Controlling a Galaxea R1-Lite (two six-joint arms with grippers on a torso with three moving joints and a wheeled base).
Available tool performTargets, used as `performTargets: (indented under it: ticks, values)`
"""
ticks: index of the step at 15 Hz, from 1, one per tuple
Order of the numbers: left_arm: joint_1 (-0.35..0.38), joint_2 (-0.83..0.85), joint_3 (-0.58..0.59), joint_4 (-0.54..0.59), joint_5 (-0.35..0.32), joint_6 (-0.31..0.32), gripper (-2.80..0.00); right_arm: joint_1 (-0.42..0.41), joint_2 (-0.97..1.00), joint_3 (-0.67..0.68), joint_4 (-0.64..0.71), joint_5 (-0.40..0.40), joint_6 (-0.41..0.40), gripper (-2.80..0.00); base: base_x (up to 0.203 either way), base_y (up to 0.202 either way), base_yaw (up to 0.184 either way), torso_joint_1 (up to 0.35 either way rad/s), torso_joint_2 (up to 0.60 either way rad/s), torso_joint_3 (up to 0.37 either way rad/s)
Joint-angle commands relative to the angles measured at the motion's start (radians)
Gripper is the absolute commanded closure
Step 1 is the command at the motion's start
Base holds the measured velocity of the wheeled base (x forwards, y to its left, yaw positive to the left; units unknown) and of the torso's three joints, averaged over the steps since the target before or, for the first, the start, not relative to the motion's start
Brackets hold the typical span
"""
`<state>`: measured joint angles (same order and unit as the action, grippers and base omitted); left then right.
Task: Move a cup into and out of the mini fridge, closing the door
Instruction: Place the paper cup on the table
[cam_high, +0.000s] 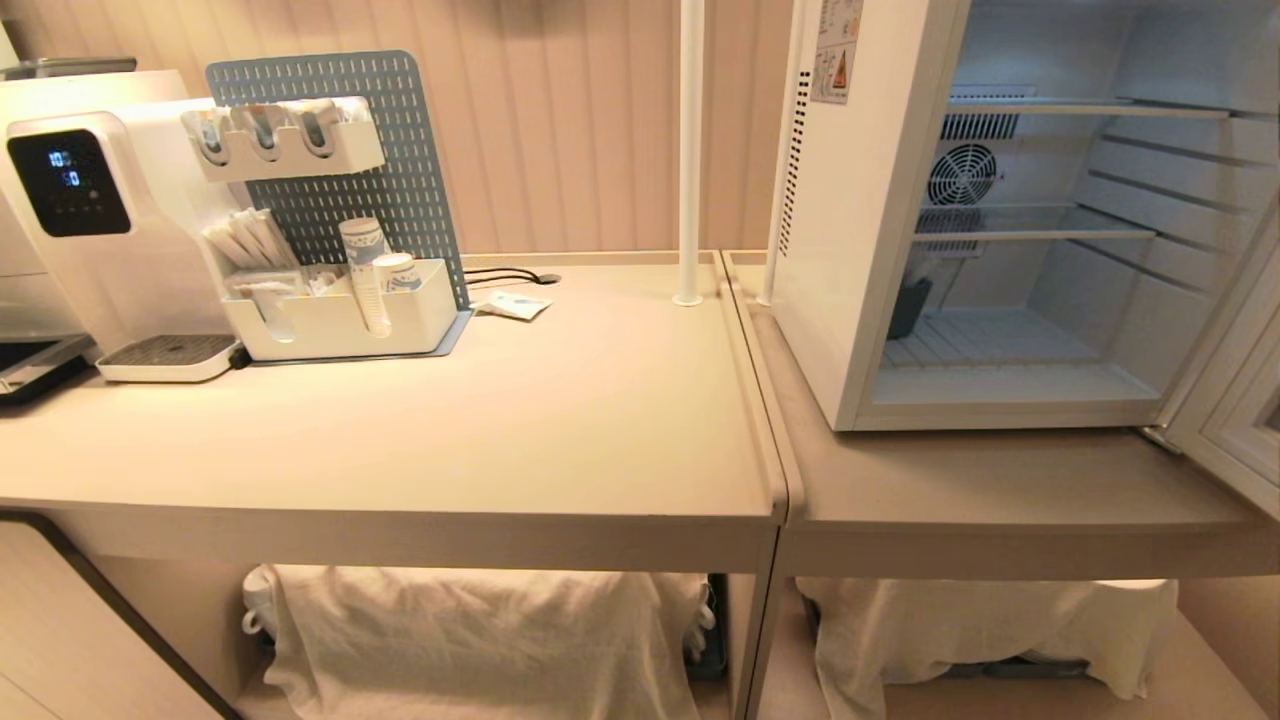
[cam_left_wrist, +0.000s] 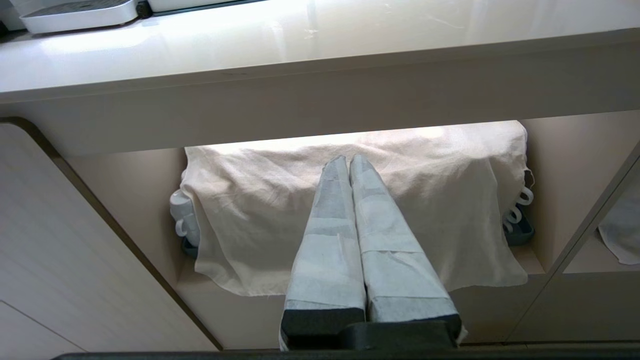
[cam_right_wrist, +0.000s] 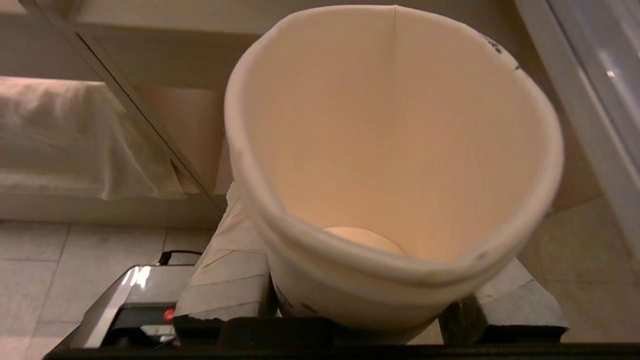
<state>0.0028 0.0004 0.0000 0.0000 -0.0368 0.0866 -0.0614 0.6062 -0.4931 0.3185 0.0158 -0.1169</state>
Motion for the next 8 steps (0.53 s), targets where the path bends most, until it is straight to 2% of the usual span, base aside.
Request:
performTargets:
  ticks: [1,2,6,8]
  values:
    - [0.0,0.0,0.0,0.0,0.0,0.001,0.0,-0.009,-0.268,0.199,-0.06,0.044,-0.017,0.0,0.0,0.0,0.0,0.0,0.0,0.0]
    - [0.0,0.0,0.0,0.0,0.0,-0.001,0.0,-0.023,-0.31,0.26,-0.088,0.071,-0.024,0.0,0.0,0.0,0.0,0.0,0.0,0.0]
    - [0.0,0.0,0.0,0.0,0.0,-0.001,0.0,-0.039,-0.327,0.49,-0.407,0.085,-0.06,0.0,0.0,0.0,0.0,0.0,0.0,0.0]
    - [0.0,0.0,0.0,0.0,0.0,0.002,0.0,-0.039,-0.329,0.491,-0.443,0.079,-0.076,0.0,0.0,0.0,0.0,0.0,0.0,0.0]
